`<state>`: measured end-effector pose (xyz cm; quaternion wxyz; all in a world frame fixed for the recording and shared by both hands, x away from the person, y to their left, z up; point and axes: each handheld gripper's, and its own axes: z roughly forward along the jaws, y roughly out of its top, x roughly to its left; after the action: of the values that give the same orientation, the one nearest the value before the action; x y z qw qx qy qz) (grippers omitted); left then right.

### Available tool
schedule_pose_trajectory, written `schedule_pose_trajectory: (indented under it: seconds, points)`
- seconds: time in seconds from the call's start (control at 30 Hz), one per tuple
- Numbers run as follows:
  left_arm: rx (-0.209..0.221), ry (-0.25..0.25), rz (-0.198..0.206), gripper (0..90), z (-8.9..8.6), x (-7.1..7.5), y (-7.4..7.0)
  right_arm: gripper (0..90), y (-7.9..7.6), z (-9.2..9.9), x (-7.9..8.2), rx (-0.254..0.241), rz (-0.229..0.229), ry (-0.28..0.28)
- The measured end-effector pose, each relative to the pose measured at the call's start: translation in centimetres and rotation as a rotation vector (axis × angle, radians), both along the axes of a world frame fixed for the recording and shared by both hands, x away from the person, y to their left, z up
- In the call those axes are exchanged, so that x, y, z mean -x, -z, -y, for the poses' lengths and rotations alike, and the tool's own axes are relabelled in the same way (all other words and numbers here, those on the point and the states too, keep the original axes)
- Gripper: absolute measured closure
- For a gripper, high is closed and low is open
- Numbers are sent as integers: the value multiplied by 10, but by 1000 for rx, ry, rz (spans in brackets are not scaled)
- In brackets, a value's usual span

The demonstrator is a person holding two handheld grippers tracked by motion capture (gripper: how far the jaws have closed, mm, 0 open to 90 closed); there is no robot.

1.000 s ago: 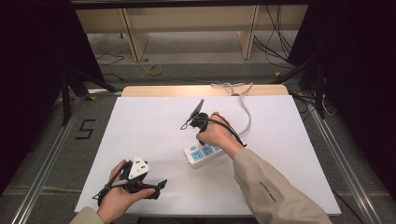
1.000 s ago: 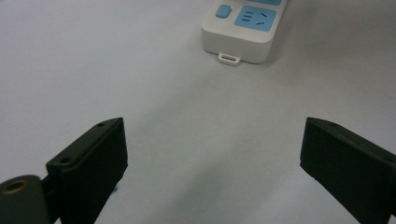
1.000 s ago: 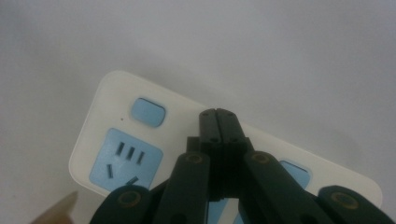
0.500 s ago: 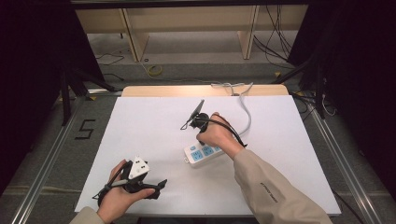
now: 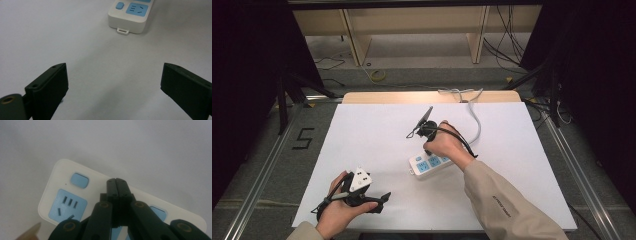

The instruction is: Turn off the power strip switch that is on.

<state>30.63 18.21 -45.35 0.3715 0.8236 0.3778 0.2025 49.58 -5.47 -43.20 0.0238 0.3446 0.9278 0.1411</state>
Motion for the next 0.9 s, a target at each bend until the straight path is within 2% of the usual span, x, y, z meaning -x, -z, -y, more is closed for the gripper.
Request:
schedule_pose_trajectory:
  seconds: [0.9]
  points:
    - [-3,2,-2,71,0,0,0,900,0,0,2,1,5,1]
